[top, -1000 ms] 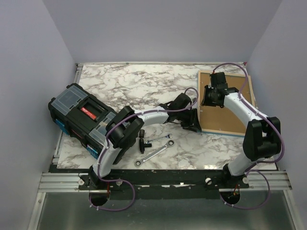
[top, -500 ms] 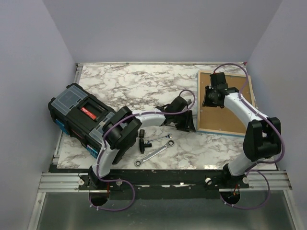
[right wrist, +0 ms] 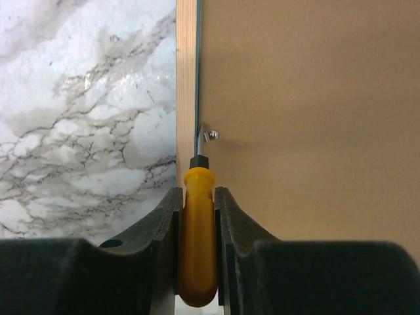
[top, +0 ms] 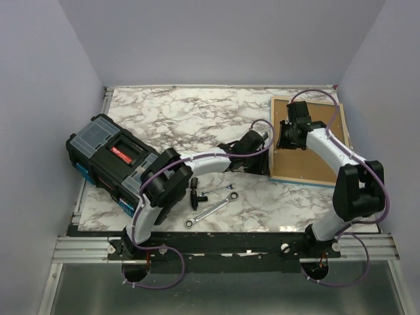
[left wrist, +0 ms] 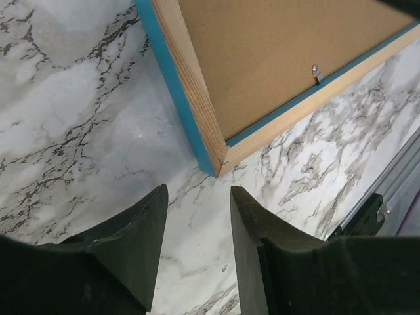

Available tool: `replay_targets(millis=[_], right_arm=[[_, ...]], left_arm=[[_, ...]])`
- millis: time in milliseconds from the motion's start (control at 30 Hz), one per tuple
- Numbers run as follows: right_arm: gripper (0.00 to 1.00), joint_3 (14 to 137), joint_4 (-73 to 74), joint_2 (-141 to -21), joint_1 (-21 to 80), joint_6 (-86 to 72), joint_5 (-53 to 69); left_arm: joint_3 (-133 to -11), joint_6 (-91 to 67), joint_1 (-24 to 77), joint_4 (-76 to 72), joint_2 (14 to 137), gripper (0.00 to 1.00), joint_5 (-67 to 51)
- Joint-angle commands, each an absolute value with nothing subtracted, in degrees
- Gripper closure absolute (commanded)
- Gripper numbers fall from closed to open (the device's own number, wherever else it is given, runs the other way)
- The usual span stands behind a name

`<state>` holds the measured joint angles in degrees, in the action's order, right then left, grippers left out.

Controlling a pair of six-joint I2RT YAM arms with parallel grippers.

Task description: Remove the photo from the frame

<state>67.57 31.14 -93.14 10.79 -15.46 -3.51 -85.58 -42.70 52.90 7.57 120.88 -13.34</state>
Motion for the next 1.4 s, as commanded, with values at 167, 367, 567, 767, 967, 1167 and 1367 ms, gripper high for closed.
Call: replay_targets(millis=[167,367,567,767,967,1167,1367], right_arm=[[0.99,62.2,40.2,-87.0,12.9,-17.9,-4.2],[1.0,62.1,44.1,-83.7,13.8,-20.0,-9.6],[1.0,67.5,41.8,-82.9,13.6,-21.5,-11.4],[1.0,75.3,36.8,-90.5,11.9,-21.3,-12.6],[1.0,83.9,31.9,-100.7,10.4,-19.5,-11.8],[1.0,97.4,34.0,-112.5,8.3,-17.5,-13.6],[1.0,106.5,33.7,-120.3,5.3,-15.3,-13.2]], left_arm=[[-85.7,-41.6,53.4,9.2,119.8,0.56,-9.4],[-81.4,-39.7,53.6,8.1,113.9,0.52,-10.4],[-75.1,-36.7,53.6,9.1,102.1,0.43,-13.4],[-70.5,-33.4,53.6,15.1,90.2,0.36,-18.7],[-68.9,-27.2,53.6,22.4,83.0,0.34,-20.0],[-68.0,-24.2,53.6,22.9,79.9,0.34,-16.8],[-67.3,-24.1,53.7,20.4,79.6,0.34,-14.9]])
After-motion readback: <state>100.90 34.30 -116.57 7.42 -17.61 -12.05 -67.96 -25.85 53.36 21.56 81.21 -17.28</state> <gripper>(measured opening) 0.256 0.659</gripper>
